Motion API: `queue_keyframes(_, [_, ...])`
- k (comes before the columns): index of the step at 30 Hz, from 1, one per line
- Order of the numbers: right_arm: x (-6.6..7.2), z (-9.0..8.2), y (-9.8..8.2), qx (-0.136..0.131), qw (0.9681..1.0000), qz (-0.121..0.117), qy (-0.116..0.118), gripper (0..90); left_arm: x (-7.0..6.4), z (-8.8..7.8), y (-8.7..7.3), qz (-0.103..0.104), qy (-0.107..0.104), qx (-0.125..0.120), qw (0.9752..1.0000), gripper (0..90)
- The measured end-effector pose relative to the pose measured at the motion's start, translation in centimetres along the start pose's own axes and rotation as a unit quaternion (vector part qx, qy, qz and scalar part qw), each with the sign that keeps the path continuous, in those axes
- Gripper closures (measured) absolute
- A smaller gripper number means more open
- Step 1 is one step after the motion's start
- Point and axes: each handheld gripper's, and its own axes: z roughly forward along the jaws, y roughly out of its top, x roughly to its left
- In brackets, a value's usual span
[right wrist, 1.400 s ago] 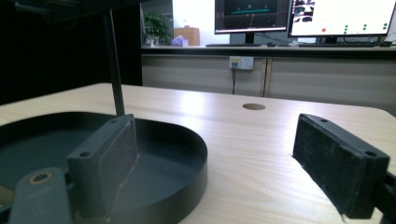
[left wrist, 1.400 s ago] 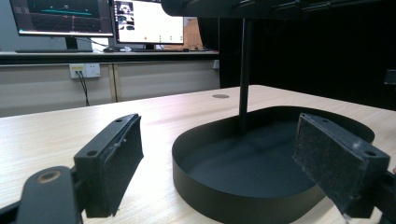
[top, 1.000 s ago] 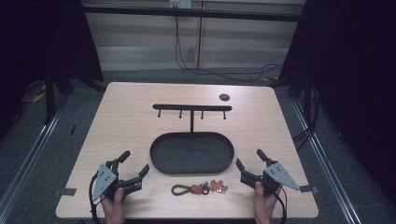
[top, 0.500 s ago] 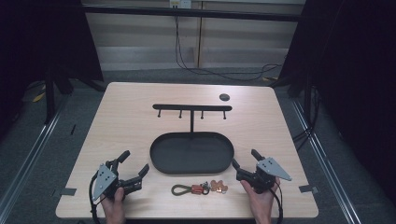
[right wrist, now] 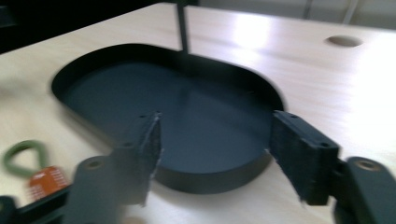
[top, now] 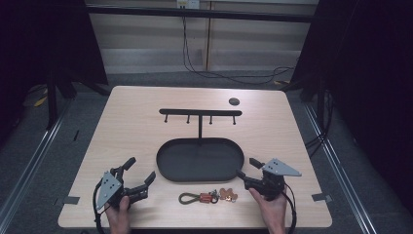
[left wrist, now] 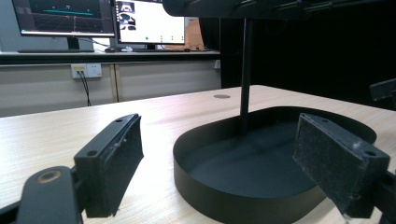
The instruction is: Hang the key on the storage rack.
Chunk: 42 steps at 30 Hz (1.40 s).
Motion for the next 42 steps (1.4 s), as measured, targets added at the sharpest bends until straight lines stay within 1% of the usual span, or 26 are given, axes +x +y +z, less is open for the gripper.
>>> queue_keyframes(4, [0.5, 0.2, 0.8, 0.032, 0.999, -0.003, 0.029, 36.4, 0.0, 0.0, 0.0, 0.0, 0.0, 0.0, 1.0, 15.5])
queue_keyframes(6, [0.7, 0.4, 1.3, 0.059, 0.997, -0.008, 0.049, 39.6, 0.0, 0.0, 0.0, 0.0, 0.0, 0.001, 1.0, 15.5])
queue_keyframes(7, [0.8, 0.5, 1.5, 0.063, 0.9964, -0.011, 0.056, 39.5, 0.0, 0.0, 0.0, 0.0, 0.0, 0.0, 1.0, 15.5])
queue_keyframes(8, [0.9, 0.6, 1.7, 0.068, 0.996, -0.018, 0.056, 39.5, 0.0, 0.0, 0.0, 0.0, 0.0, 0.0, 1.0, 15.5])
queue_keyframes(9, [1.0, 0.7, 1.8, 0.068, 0.9961, -0.018, 0.053, 39.6, 0.0, 0.0, 0.0, 0.0, 0.0, 0.0, 1.0, 15.5])
queue_keyframes(10, [1.1, 0.8, 2.0, 0.074, 0.9951, -0.017, 0.063, 39.5, 0.0, 0.0, 0.0, 0.0, 0.0, 0.0, 1.0, 15.5])
queue_keyframes(12, [1.2, 0.9, 2.5, 0.083, 0.9938, -0.02, 0.071, 39.6, 0.0, 0.0, 0.0, 0.0, 0.0, 0.0, 1.0, 15.5])
queue_keyframes(16, [1.6, 1.0, 3.6, 0.11, 0.99, -0.031, 0.083, 39.7, 0.0, 0.0, 0.0, 0.0, 0.0, 0.0, 1.0, 15.5])
queue_keyframes(17, [1.6, 1.1, 3.8, 0.118, 0.9887, -0.033, 0.087, 40.1, 0.0, 0.0, 0.0, 0.0, 0.0, 0.0, 1.0, 15.5])
queue_keyframes(18, [1.7, 1.2, 4.1, 0.13, 0.9865, -0.032, 0.094, 40.2, 0.0, 0.0, 0.0, 0.0, 0.0, 0.001, 1.0, 15.5])
queue_keyframes(19, [1.7, 1.2, 4.2, 0.134, 0.9858, -0.034, 0.095, 40.2, 0.0, 0.0, 0.0, 0.0, 0.0, 0.001, 1.0, 15.5])
queue_keyframes(22, [1.9, 1.7, 4.5, 0.151, 0.9823, -0.039, 0.104, 42.0, 0.0, 0.0, 0.0, 0.0, 0.0, 0.0, 1.0, 15.5])
queue_keyframes(23, [2.0, 1.8, 4.6, 0.151, 0.9818, -0.041, 0.107, 42.0, 0.0, 0.0, 0.0, 0.0, 0.0, 0.001, 1.0, 15.5])
queue_keyframes(24, [2.2, 2.0, 4.7, 0.157, 0.98, -0.044, 0.115, 42.0, 0.0, 0.0, 0.0, 0.0, 0.0, 0.0, 1.0, 15.5])
queue_keyframes(27, [2.7, 2.3, 5.1, 0.161, 0.978, -0.053, 0.122, 42.1, 0.0, 0.0, 0.0, 0.0, 0.0, 0.0, 1.0, 15.5])
queue_keyframes(29, [2.9, 2.6, 5.5, 0.171, 0.9747, -0.06, 0.131, 43.7, 0.0, 0.0, 0.0, 0.0, 0.0, 0.001, 1.0, 15.5])
queue_keyframes(30, [3.3, 2.8, 5.8, 0.178, 0.9727, -0.071, 0.131, 44.5, 0.0, 0.0, 0.0, 0.0, 0.0, 0.0, 1.0, 15.5])
queue_keyframes(31, [3.4, 2.9, 5.9, 0.185, 0.9709, -0.072, 0.135, 45.3, 0.0, 0.0, 0.0, 0.0, 0.0, 0.001, 1.0, 15.5])
queue_keyframes(32, [3.5, 3.1, 6.1, 0.19, 0.9682, -0.073, 0.146, 45.6, 0.0, 0.0, 0.0, 0.0, 0.0, 0.001, 1.0, 15.5])
queue_keyframes(35, [4.1, 3.6, 6.5, 0.206, 0.9626, -0.083, 0.154, 46.6, 0.0, 0.0, 0.0, 0.0, 0.0, 0.0, 1.0, 15.5])
queue_keyframes(36, [4.2, 3.8, 6.6, 0.215, 0.96, -0.086, 0.158, 46.5, 0.0, 0.0, 0.0, 0.0, 0.0, 0.0, 1.0, 15.5])
queue_keyframes(37, [4.3, 3.8, 6.7, 0.217, 0.9595, -0.089, 0.156, 46.3, 0.0, 0.0, 0.0, 0.0, -0.002, 0.0, 1.0, 15.5])
queue_keyframes(39, [4.4, 4.0, 6.9, 0.225, 0.9552, -0.09, 0.17, 46.4, 0.0, 0.0, 0.0, -0.002, -0.004, 0.0, 1.0, 15.5])
queue_keyframes(40, [4.4, 4.1, 7.0, 0.228, 0.9538, -0.094, 0.172, 46.2, 0.0, 0.0, 0.0, -0.001, -0.003, 0.0, 1.0, 15.5])
queue_keyframes(41, [4.5, 4.2, 7.1, 0.235, 0.9514, -0.098, 0.173, 46.0, 0.0, 0.0, 0.0, 0.0, -0.004, 0.001, 1.0, 15.5])
queue_keyframes(42, [4.8, 4.4, 7.1, 0.242, 0.9483, -0.109, 0.173, 46.0, 0.0, 0.0, 0.0, -0.002, -0.003, 0.0, 1.0, 15.5])
